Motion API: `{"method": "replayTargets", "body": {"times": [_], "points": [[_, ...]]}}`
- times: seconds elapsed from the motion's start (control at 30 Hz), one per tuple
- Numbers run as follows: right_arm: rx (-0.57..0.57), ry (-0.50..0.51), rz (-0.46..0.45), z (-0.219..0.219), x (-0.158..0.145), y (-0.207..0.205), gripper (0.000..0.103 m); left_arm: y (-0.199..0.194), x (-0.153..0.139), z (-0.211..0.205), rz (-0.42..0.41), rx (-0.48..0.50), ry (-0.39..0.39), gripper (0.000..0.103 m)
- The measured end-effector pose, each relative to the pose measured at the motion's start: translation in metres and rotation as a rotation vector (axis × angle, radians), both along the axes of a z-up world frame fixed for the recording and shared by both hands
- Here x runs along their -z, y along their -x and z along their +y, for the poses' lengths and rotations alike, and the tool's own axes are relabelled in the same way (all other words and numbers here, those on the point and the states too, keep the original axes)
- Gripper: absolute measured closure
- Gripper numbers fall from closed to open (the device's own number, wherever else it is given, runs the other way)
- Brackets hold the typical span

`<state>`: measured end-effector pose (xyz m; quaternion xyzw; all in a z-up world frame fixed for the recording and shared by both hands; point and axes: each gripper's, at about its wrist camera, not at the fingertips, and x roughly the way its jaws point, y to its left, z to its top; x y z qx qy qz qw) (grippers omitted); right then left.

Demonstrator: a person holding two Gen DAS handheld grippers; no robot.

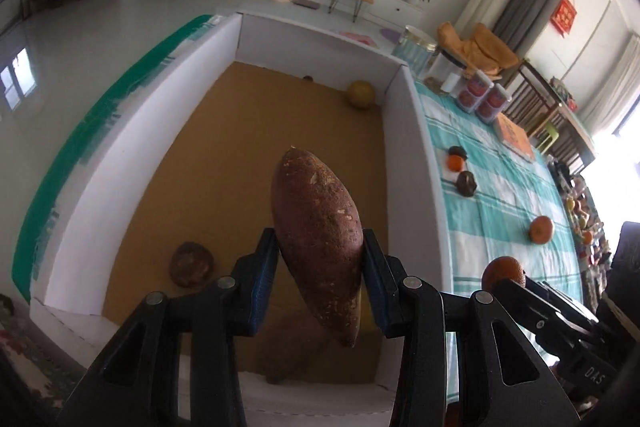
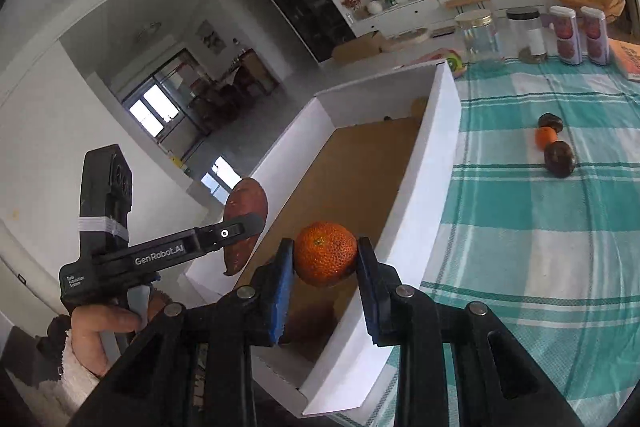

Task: Organize fruits
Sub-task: 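Carry both fruits over the white box and open both tools, then move both open tools back over the cloth toward the remaining fruit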

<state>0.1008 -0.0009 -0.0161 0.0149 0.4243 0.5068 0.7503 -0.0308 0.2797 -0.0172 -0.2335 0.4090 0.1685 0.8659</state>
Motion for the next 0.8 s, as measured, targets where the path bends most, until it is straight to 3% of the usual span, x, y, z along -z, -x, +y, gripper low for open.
{"method": "replayTargets", "body": {"times": [0.17,0.2,0.23,0.27,0.3,0.43,0.57,0.7,0.8], "points": [[-0.084,0.105,0.006,0.051,0.031,0.017,0.07,0.012,0.028,0.017,0.099,-0.1,-0.082,0.056],[-0.082,0.112,0.009,0.054,0.033,0.018,0.064,0.013,0.029,0.019,0.093,-0.113,-0.09,0.052],[-0.079,0.111,0.013,0.052,0.034,0.017,0.058,0.014,0.029,0.02,0.088,-0.126,-0.1,0.036],[-0.068,0.1,0.011,0.047,0.034,0.016,0.044,0.016,0.026,0.02,0.079,-0.146,-0.116,0.022],[-0.047,0.084,0.001,0.038,0.031,0.013,0.033,0.016,0.022,0.018,0.06,-0.164,-0.136,0.02],[0.081,0.03,-0.079,-0.013,0.016,-0.008,0.026,0.011,0.006,-0.001,-0.025,-0.135,-0.171,0.02],[0.323,0.068,-0.185,-0.082,0.019,-0.042,0.009,-0.004,-0.012,-0.049,-0.118,-0.005,-0.167,0.02],[0.552,0.311,-0.276,-0.151,0.057,-0.085,0.008,-0.023,-0.026,-0.125,-0.174,0.247,-0.132,0.02],[0.663,0.454,-0.253,-0.202,0.083,-0.108,0.008,-0.041,-0.027,-0.189,-0.175,0.453,-0.123,0.02]]}}
